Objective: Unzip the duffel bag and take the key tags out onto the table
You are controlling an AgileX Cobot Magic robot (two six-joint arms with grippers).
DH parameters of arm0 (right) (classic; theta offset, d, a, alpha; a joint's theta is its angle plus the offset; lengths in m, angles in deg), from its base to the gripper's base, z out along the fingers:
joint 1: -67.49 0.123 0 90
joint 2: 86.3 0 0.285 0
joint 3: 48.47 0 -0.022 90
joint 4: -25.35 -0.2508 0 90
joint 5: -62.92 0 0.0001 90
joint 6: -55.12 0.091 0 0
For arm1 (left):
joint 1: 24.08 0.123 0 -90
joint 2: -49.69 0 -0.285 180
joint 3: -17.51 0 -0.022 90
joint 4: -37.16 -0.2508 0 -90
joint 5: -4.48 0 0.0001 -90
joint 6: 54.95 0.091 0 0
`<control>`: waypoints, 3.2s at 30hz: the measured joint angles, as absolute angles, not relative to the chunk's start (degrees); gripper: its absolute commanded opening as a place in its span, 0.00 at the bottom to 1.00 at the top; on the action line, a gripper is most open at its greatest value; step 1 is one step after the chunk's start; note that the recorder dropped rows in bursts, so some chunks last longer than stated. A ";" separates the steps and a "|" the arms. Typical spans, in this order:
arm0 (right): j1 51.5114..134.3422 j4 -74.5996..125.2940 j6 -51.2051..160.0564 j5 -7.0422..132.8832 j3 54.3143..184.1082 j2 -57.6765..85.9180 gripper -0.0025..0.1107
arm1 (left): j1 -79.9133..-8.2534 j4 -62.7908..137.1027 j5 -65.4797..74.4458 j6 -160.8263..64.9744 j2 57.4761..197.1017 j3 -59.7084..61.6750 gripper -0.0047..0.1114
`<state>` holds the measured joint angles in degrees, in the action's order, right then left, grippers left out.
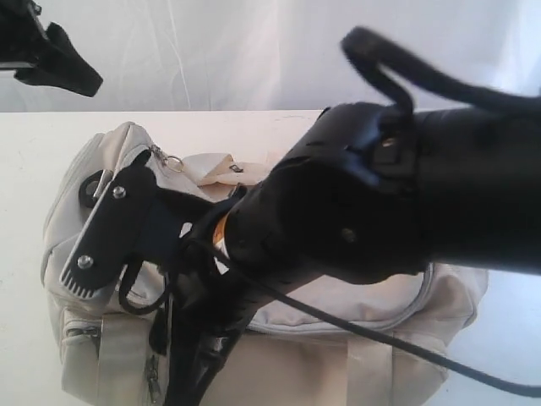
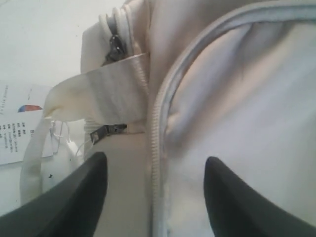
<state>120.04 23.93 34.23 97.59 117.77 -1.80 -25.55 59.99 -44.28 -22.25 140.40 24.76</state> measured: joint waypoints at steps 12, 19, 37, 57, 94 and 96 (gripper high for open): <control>120.04 28.25 41.98 106.81 118.97 6.78 0.52 | -25.55 75.63 -54.97 -13.42 100.14 -11.69 0.04; 120.04 38.91 45.10 105.36 118.97 -3.31 0.19 | -25.55 78.10 -44.03 -9.74 95.63 -27.71 0.04; 114.93 54.73 51.25 100.76 129.70 -3.96 0.02 | -25.55 94.15 -39.77 0.72 101.90 -27.80 0.04; 97.47 55.40 47.96 82.23 142.64 -16.91 0.17 | -30.92 115.83 -22.23 25.35 146.58 -3.72 0.04; 92.76 44.13 43.33 94.53 136.97 -20.49 0.02 | -32.47 98.36 -15.75 9.77 157.74 10.75 0.04; 90.00 52.63 53.33 94.09 137.92 -21.83 0.02 | -32.47 97.84 -15.90 9.63 157.74 10.75 0.04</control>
